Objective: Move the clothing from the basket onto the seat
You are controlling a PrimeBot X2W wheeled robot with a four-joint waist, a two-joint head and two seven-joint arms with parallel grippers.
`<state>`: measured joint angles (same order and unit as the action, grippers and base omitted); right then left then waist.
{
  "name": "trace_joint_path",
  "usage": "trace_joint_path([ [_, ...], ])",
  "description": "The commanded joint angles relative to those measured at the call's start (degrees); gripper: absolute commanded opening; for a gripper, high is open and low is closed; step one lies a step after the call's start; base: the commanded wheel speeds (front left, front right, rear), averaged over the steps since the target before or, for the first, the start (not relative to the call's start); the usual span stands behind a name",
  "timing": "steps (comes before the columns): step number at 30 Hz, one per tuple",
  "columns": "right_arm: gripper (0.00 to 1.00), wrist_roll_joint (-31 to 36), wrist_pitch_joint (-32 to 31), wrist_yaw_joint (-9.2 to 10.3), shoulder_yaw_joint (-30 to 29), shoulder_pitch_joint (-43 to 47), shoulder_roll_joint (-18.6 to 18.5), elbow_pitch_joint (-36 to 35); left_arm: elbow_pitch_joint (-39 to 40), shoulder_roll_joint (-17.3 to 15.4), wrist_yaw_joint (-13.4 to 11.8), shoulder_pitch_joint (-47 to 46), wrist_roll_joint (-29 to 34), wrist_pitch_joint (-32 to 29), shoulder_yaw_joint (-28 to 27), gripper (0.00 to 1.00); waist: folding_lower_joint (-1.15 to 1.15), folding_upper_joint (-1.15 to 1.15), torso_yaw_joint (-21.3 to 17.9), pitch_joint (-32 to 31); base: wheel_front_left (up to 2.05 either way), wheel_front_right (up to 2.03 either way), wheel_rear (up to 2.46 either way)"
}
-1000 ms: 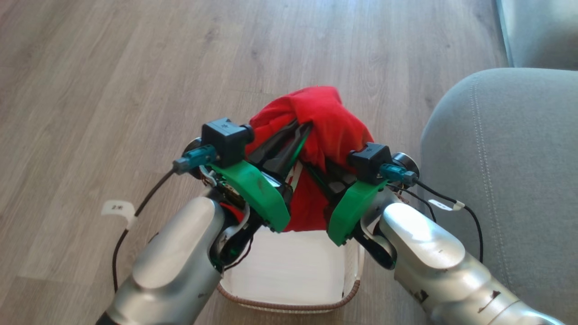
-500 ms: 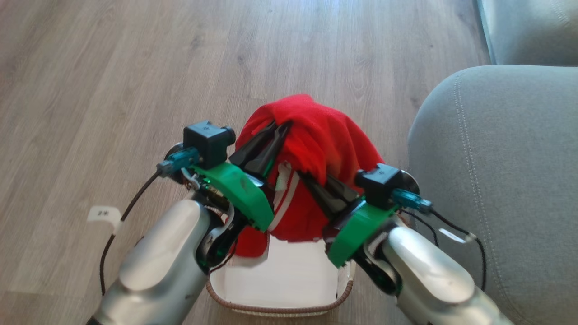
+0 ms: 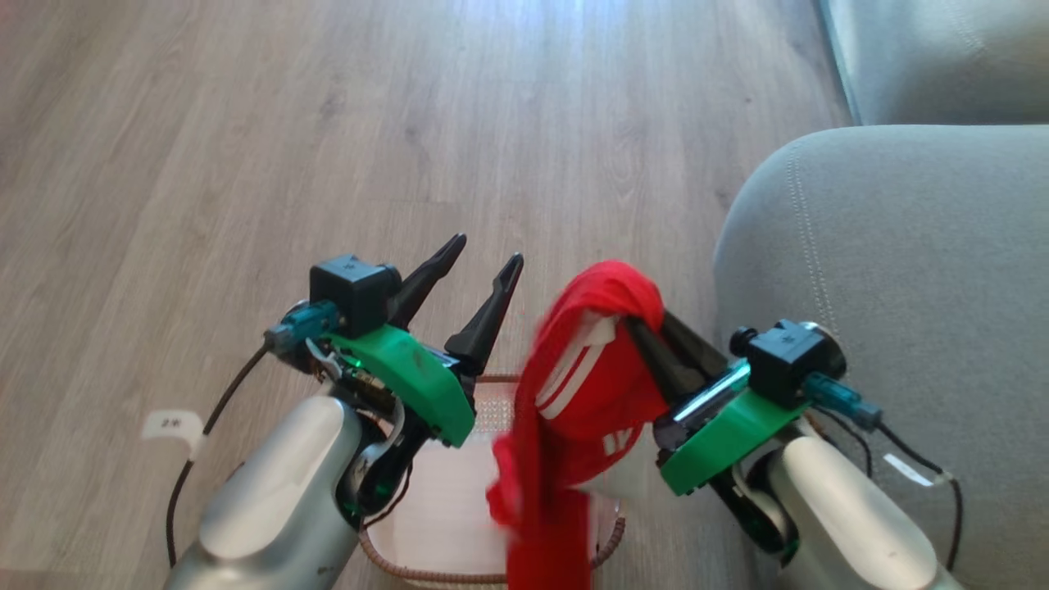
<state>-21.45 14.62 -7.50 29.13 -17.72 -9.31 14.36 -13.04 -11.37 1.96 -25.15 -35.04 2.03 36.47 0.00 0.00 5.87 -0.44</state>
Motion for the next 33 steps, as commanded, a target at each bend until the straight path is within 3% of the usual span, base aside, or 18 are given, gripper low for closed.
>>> trace_joint_path([
  [1, 0.00, 0.5, 0.4, 0.01, -0.3, -0.9, -0.1, -2.8, 2.3, -1.5, -0.4, -2.0, -0.4, 0.1, -2.5, 1.00, 0.00, 0.00, -0.6, -0.1, 0.00, 0.00, 0.00],
  [22, 0.00, 3.3, 0.4, 0.01, -13.5, -0.2, -6.4, -13.3, 6.4, -3.0, -1.2, -1.6, 0.0, 0.6, -2.1, 1.00, 0.00, 0.00, -14.4, 1.8, 0.00, 0.00, 0.00],
  [33, 0.00, 4.3, 0.4, 0.01, -15.7, 0.4, -7.5, -16.7, 6.9, -3.4, -0.4, -2.1, 0.5, 1.4, -1.1, 1.00, 0.00, 0.00, -23.1, 2.5, 0.00, 0.00, 0.00],
])
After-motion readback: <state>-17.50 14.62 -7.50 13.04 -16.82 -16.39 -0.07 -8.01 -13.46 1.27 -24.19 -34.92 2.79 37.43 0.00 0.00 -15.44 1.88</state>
